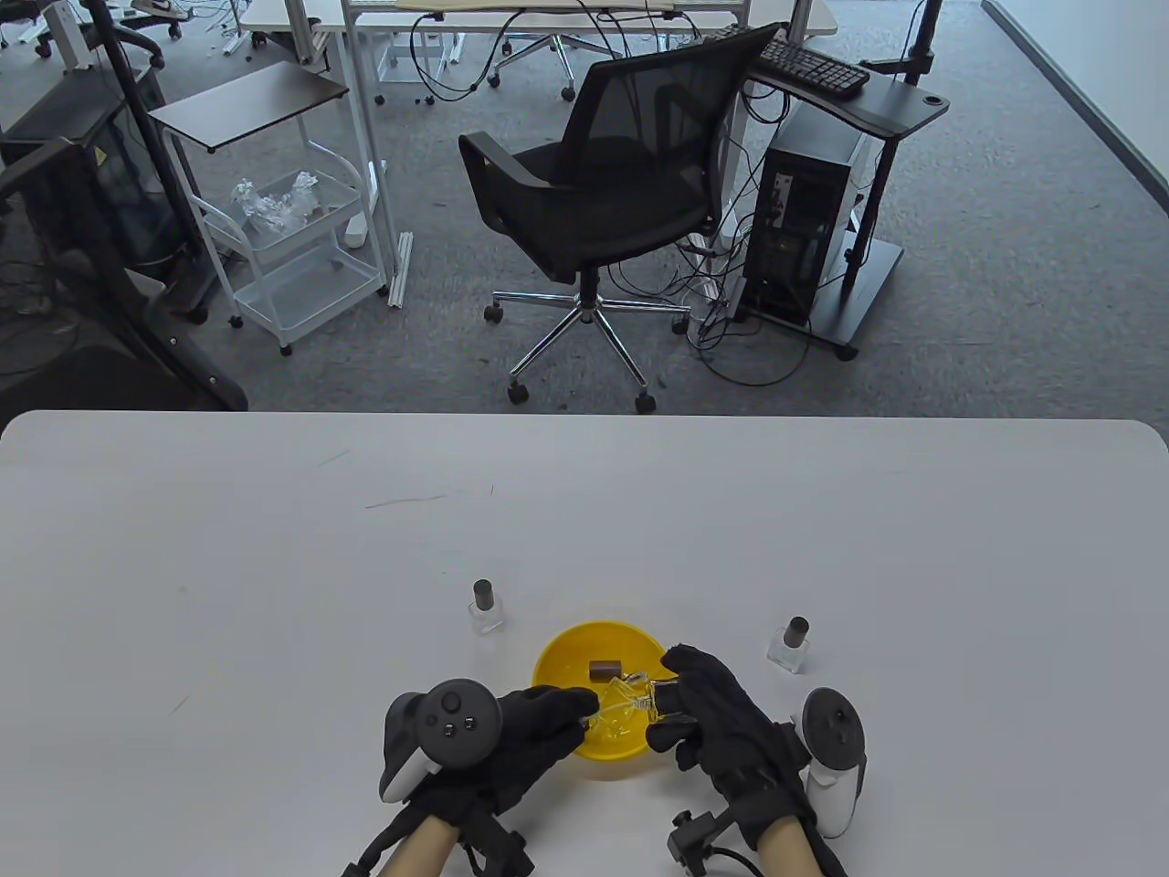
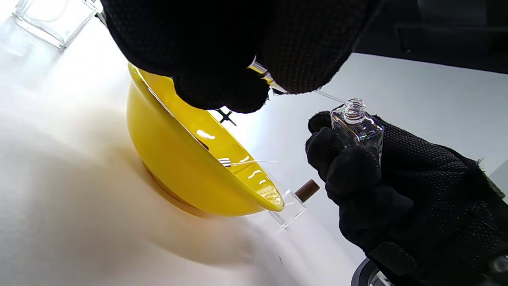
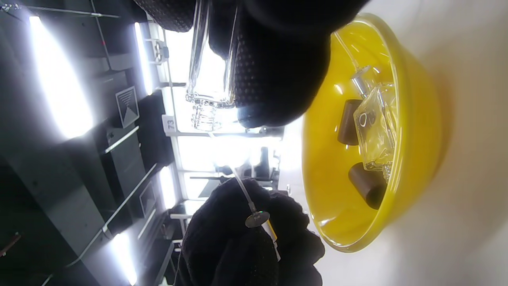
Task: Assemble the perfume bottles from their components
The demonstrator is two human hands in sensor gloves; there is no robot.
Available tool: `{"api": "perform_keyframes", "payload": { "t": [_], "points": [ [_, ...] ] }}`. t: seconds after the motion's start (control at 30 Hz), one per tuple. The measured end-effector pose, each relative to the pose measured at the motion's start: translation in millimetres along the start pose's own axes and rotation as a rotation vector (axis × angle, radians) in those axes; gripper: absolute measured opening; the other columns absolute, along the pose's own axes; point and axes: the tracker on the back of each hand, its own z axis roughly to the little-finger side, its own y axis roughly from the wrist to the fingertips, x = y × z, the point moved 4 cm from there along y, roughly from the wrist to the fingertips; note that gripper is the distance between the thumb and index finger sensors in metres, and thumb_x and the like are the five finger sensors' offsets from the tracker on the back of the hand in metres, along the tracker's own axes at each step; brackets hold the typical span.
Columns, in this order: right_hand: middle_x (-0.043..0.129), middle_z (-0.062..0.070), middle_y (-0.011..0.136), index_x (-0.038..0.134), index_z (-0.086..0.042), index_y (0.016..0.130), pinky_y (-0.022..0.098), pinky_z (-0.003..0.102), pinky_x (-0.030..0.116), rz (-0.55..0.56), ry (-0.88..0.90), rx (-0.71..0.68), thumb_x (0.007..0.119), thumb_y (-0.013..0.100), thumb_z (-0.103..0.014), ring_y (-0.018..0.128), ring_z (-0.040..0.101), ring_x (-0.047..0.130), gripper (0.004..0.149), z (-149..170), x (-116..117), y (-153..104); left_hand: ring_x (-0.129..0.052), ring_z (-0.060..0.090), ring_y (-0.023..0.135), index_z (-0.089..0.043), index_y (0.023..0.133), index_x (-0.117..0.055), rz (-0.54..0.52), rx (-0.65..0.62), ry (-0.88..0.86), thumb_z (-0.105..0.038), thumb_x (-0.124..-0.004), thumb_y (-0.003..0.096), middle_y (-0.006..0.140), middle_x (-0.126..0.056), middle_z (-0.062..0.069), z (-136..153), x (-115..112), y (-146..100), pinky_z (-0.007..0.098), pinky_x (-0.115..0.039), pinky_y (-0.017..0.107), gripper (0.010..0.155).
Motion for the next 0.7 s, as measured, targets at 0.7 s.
{"api": "perform_keyframes", "payload": {
  "t": [0.7],
  "points": [
    [0.076, 0.013, 0.099, 0.058, -0.020, 0.107, 0.040, 0.037, 0.083, -0.145, -0.176, -0.139, 0.066, 0.064, -0.030, 0.066, 0.038, 0.093, 0.045, -16, 30, -2, -0.100, 0.022, 0.060, -0.026, 0.098, -0.081, -0.020, 0.005, -0.242, -0.040, -0.081, 0.0508, 0.083, -0.097, 0.004, 6, 2, 0, 0.034, -0.087, 0.044, 0.050]
  ]
}}
